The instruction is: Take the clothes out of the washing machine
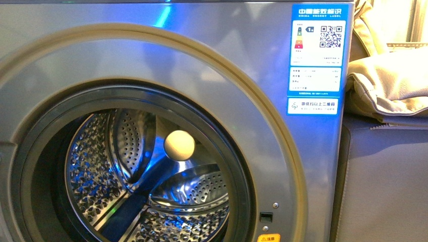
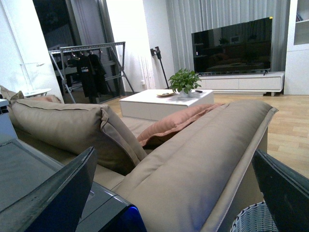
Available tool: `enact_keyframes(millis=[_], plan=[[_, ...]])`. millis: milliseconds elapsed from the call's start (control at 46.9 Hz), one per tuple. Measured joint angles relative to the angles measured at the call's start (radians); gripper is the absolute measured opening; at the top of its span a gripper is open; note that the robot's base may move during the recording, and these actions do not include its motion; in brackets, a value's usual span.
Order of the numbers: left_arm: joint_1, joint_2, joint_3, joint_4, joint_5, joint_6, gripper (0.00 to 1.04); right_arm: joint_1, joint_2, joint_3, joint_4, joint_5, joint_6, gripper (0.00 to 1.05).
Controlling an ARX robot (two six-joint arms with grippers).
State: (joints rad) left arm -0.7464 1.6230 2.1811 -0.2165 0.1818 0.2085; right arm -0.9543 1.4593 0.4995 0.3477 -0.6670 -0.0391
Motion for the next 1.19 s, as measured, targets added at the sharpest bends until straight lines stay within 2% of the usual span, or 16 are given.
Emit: enact_keyframes(millis=[192, 491, 747, 832, 960, 1131, 1195], plan=[[0.0, 0.0, 0.0, 0.0, 0.0, 0.0, 0.98, 0.041, 0.04, -0.031, 0.004, 0.016, 0.006, 0.48], [0.0, 0.0, 0.0, 0.0, 0.0, 0.0, 0.98, 0.078, -0.2, -0.021, -0.004, -0.034, 0.095, 0.98], [0.0, 0.0, 0.001, 0.0, 0.0, 0.0, 0.98, 0.18, -0.498, 0.003, 0.08, -0.04, 0.283, 0.97], [0.0, 0.0, 0.001, 0.0, 0.0, 0.0, 0.98, 0.243, -0.594, 0.003, 0.101, -0.012, 0.344, 0.97], [0.0, 0.0, 0.001, 0.0, -0.001, 0.0, 0.98, 0.438, -0.785, -0.023, 0.126, 0.092, 0.385, 0.97], [0.0, 0.0, 0.001, 0.0, 0.0, 0.0, 0.98, 0.812, -1.023, -0.134, 0.103, 0.401, 0.317, 0.97], [0.0, 0.0, 0.001, 0.0, 0.0, 0.0, 0.98, 0.987, -1.093, -0.19, 0.113, 0.555, 0.252, 0.97]])
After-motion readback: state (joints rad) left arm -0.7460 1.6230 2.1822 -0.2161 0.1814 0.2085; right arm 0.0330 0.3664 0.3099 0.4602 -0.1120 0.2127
